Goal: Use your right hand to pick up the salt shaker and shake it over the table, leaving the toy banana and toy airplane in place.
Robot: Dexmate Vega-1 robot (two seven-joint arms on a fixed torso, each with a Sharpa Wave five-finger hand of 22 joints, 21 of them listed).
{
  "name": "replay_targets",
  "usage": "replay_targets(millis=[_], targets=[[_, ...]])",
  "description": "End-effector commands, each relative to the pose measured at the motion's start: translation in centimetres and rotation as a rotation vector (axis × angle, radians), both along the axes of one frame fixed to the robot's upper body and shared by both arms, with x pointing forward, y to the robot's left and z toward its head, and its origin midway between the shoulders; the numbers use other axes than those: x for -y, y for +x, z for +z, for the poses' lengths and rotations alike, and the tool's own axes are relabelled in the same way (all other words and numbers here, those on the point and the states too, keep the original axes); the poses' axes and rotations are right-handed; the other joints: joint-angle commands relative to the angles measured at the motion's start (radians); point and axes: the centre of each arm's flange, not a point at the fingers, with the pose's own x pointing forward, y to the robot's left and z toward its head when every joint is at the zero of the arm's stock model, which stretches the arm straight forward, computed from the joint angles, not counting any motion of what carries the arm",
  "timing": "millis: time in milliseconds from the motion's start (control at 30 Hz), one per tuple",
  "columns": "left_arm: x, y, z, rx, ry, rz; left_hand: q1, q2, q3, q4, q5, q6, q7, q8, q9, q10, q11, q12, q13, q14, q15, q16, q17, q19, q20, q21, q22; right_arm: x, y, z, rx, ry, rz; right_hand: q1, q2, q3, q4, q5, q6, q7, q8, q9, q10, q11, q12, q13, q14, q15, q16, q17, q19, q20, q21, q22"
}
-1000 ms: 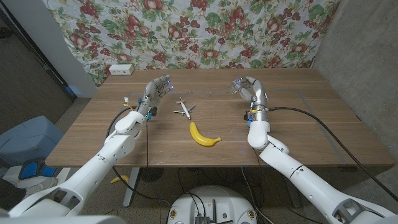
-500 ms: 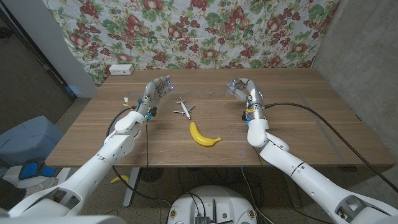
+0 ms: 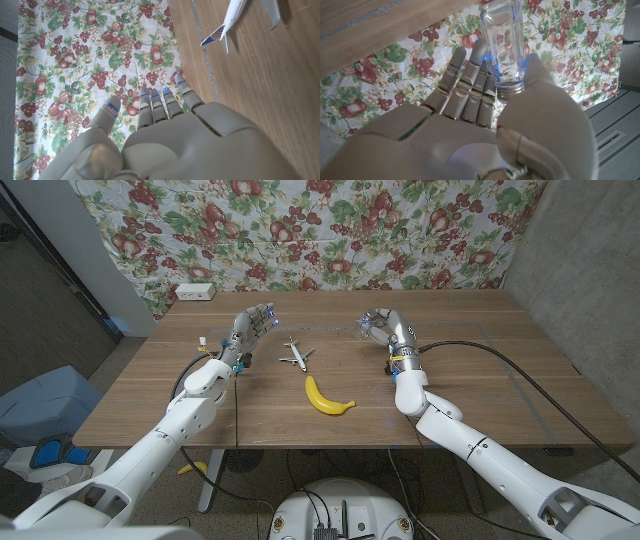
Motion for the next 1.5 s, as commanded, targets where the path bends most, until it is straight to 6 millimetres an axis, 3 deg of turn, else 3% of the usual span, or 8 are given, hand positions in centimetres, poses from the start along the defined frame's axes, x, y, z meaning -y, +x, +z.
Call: replay_targets(millis=[33, 1500], targets=[[0.0, 0.0, -0.1, -0.004, 0.002, -0.001, -0.010, 0.055, 0.001, 0.007, 0.005, 0.007, 0.003, 0.005, 0.005, 0.012, -0.001, 0.009, 0.002, 0.011, 0.001, 0.005, 0.003, 0.011, 0.002, 0.000, 0.005, -0.9, 0.5, -0.6, -0.027, -0.054, 0.004, 0.118, 0.117, 0.102, 0.003, 0.005, 0.067, -0.062, 0.005, 0.004, 0.119, -0.120, -0.004, 0.004, 0.010, -0.044, -0.004, 0.002, 0.002, -0.112, -0.004, 0.001], [-0.2, -0.1, 0.0, -0.006, 0.004, 0.001, -0.017, 0.052, 0.010, 0.011, 0.005, 0.010, 0.004, -0.001, 0.006, 0.018, -0.005, 0.002, 0.003, 0.028, 0.005, 0.005, 0.003, 0.014, 0.004, 0.001, 0.005, -2.6, 2.2, -2.2, -0.060, -0.200, -0.071, 0.120, 0.114, 0.102, -0.001, 0.002, 0.075, -0.060, -0.001, -0.003, 0.128, -0.123, -0.015, -0.003, 0.017, -0.044, -0.010, -0.003, 0.006, -0.113, -0.006, 0.001]])
